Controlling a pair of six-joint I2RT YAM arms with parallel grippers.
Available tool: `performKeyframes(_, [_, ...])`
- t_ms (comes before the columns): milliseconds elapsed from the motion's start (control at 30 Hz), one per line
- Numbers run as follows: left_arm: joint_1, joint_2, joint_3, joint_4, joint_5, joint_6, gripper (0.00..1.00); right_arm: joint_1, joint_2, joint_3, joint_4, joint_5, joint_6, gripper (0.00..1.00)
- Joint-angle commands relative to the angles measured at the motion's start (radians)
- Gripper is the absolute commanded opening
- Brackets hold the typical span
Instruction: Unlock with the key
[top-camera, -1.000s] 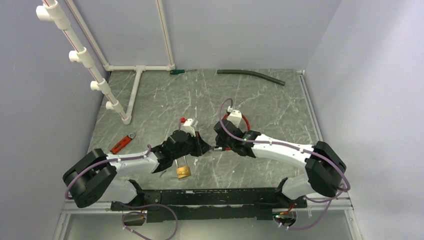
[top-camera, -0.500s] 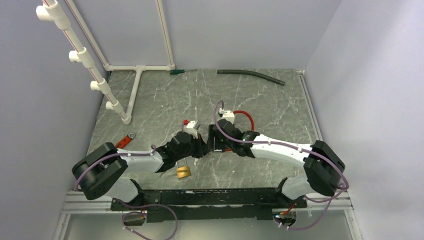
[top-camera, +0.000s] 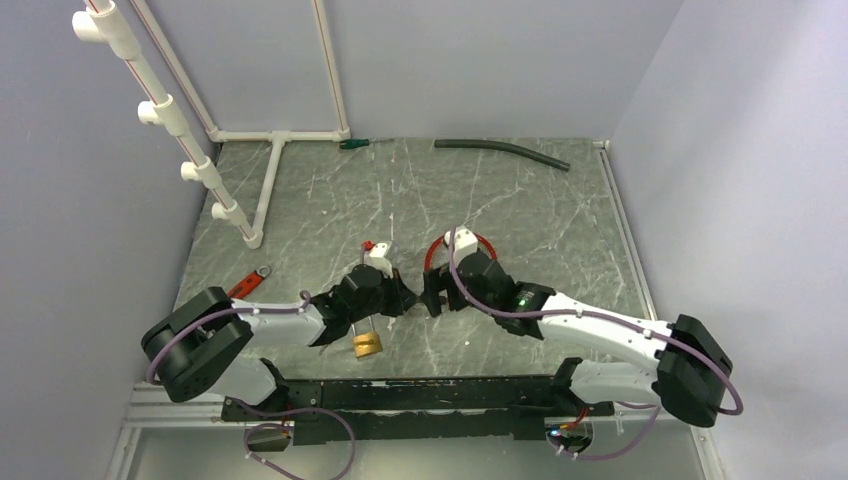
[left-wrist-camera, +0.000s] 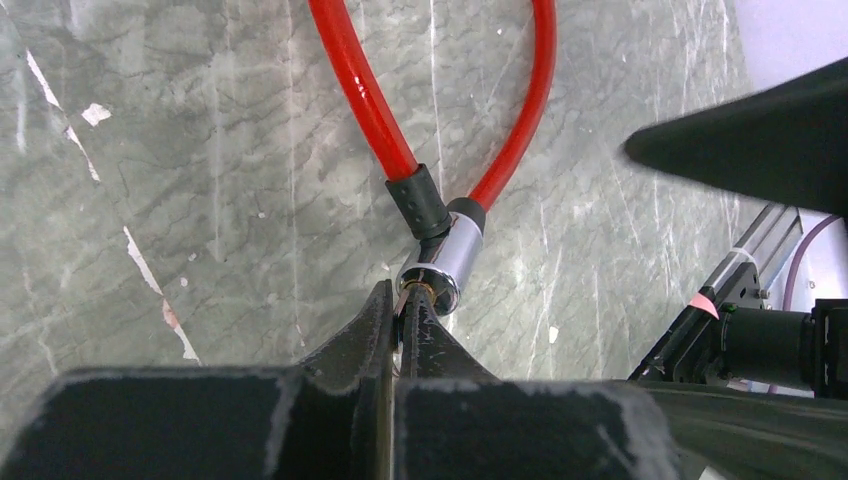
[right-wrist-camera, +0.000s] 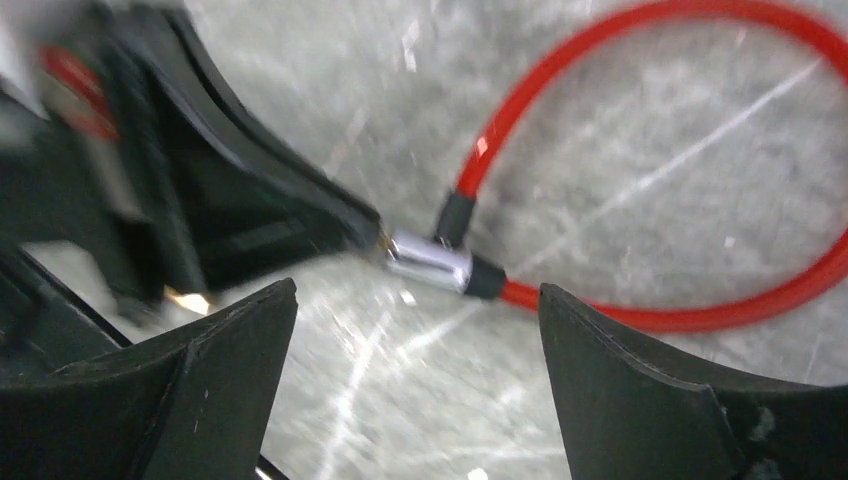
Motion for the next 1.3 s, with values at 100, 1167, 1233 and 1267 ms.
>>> performKeyframes(100, [0.024,-0.105,0.006,-0.085,-0.036,0.039,0.0,0.029,-0.004,-0.102,0.073,-0.202,-0.237,0.89])
performKeyframes(1167, [0.053,-0.27,-0.016,-0.226,0.034,0.06,0.0,0.161,0.39,-0.361,1.024,0.051,-0.689,0.78])
performKeyframes(1233, [0.053,-0.278,-0.019,-0.228,0.03,0.06,0.0,0.167,0.437,-0.363,1.095,0.066,-0.708,0.77])
performKeyframes(1267, [0.053,-0.281,-0.021,-0.23,0.03,0.059,0.0,0.177,0.458,-0.36,1.121,0.088,-0.72,0.77])
